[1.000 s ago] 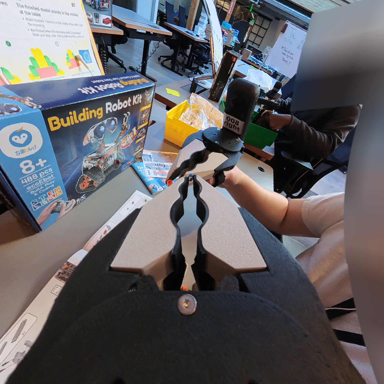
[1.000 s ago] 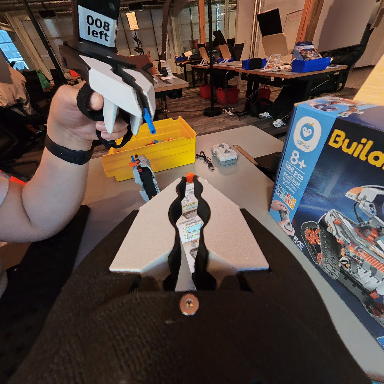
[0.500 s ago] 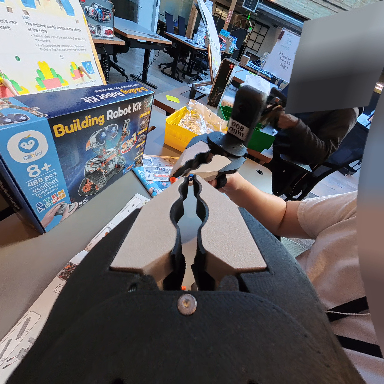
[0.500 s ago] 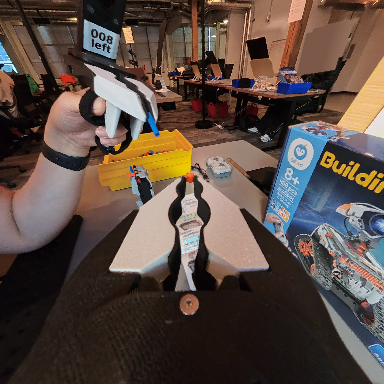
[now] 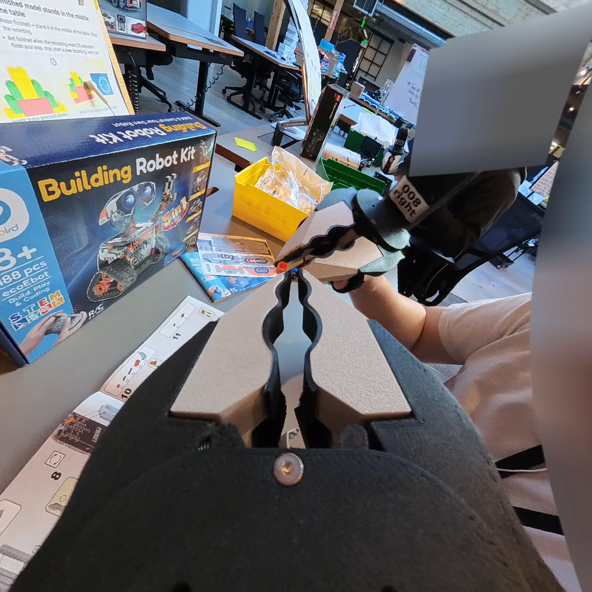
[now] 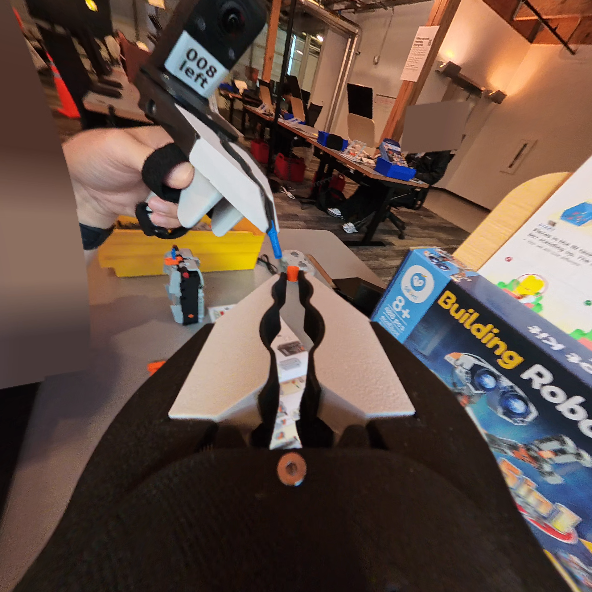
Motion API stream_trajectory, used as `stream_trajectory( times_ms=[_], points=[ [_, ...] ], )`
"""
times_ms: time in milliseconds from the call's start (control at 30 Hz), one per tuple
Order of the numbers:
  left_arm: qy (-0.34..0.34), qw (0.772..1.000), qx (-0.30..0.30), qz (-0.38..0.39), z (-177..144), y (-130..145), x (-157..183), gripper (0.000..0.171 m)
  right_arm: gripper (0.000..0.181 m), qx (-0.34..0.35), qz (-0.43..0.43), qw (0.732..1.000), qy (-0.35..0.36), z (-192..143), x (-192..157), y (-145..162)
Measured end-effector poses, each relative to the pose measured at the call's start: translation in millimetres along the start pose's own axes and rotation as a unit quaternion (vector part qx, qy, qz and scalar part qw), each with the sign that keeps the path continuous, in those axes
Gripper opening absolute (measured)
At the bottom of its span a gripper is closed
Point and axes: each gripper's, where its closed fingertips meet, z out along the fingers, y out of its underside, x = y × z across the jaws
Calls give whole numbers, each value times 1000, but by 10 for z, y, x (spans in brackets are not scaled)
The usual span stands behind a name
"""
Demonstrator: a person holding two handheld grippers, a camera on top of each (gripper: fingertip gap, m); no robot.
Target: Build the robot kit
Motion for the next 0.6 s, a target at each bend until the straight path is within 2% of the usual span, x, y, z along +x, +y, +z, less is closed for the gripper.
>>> stream_trajectory(
  times_ms=[200,600],
  points=[
    [-7,1000,-13,1,82,46,-44,2,6,-34,-62,997,21,16,-15,63],
    [-31,999,-24,10,89,76,-105,2,6,-43,-97,994,30,13,-20,78]
  ],
)
